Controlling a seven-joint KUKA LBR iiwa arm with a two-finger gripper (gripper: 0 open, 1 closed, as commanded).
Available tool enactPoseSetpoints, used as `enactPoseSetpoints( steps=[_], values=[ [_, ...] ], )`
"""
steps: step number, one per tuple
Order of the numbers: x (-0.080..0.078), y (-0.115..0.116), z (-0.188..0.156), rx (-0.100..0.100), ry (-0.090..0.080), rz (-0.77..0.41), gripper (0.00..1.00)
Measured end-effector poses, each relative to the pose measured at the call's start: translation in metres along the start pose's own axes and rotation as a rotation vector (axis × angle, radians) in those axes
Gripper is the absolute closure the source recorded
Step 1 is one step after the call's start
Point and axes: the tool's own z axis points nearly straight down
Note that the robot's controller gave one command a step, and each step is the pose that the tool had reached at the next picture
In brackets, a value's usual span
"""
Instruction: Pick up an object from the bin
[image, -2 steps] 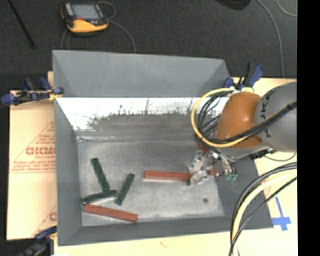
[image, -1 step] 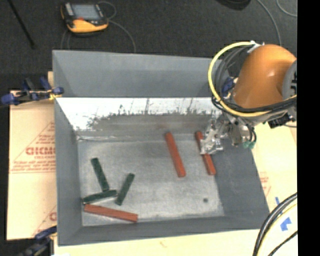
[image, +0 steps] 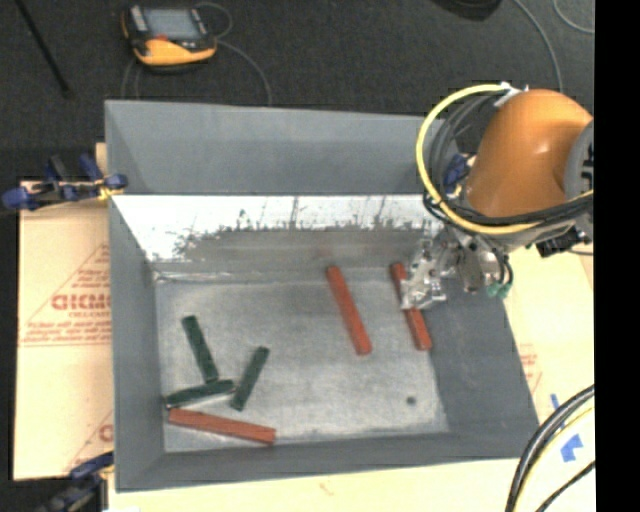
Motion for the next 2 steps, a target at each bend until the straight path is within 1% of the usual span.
enactPoseSetpoints(
  steps=[1,2],
  values=[
    [0.005,0.004,0.054,0.000,-0.006,0.028,1.00],
    [0.008,-0.020,0.075,0.000,0.000,0.063,0.00]
  ],
)
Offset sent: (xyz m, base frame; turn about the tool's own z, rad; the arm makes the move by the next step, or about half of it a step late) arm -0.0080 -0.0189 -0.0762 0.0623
